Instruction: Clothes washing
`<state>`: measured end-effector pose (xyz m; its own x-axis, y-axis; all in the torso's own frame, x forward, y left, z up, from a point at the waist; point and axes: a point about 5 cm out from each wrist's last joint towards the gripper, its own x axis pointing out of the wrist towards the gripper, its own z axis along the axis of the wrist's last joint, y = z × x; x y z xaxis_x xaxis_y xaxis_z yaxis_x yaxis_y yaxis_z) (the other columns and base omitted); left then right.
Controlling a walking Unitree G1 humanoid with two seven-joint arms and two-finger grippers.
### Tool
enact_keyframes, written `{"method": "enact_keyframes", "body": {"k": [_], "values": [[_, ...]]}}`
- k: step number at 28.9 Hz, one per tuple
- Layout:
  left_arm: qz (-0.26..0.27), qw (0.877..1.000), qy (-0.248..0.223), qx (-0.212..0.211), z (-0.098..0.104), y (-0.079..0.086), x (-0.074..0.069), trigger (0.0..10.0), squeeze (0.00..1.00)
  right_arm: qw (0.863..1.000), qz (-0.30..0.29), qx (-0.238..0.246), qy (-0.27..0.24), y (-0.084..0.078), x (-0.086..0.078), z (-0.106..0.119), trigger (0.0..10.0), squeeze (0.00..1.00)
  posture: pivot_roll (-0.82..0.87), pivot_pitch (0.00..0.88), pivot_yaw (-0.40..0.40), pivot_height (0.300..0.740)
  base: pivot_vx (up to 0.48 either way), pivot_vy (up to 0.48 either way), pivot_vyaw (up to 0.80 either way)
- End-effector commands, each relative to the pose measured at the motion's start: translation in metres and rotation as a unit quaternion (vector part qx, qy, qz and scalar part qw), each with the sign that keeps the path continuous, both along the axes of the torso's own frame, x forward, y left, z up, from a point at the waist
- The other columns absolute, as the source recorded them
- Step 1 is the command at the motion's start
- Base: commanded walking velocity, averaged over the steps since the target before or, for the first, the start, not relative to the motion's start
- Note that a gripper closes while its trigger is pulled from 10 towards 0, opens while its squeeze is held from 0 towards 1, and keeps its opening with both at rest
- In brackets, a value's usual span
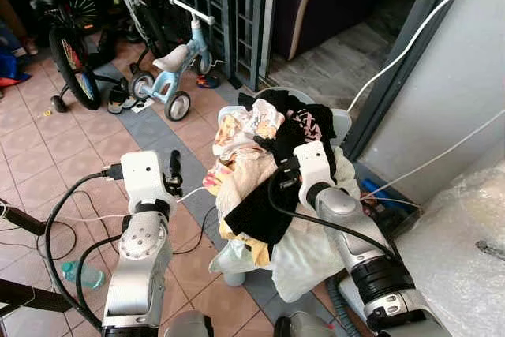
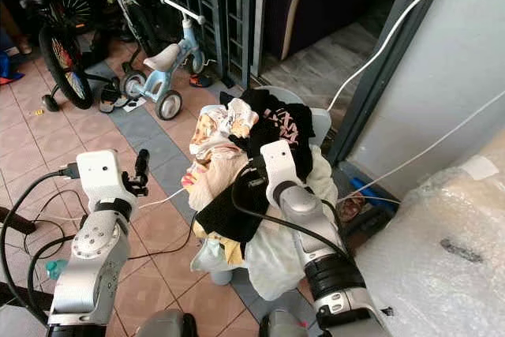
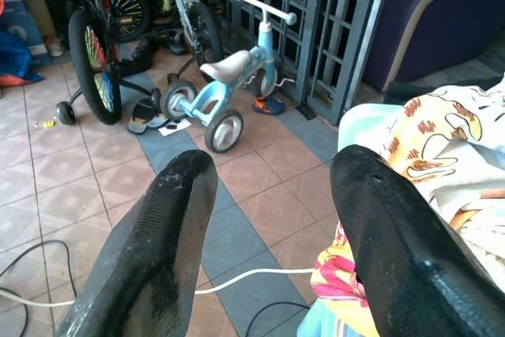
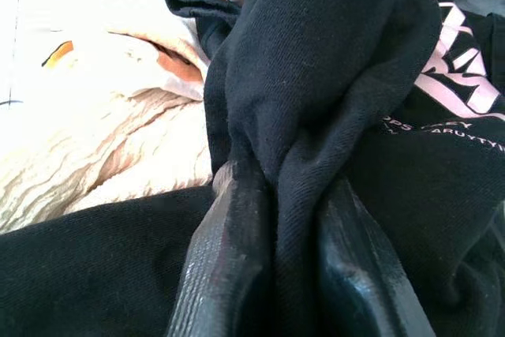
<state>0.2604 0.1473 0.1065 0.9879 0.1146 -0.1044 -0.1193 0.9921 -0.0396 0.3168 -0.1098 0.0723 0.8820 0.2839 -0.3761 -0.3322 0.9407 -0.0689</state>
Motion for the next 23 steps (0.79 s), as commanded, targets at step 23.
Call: {"method": "enact_keyframes", "body": {"k": [23], "values": [[-0.040, 0.999, -0.023, 0.015, 0.007, -0.013, 0.006, 10.0, 0.00, 0.945, 0.017, 0.142, -0.294, -0.024, 0.019, 0.140, 0.0, 0.00, 0.03, 0.036, 0.007, 0.740, 0.000, 0.000, 0.00]]}}
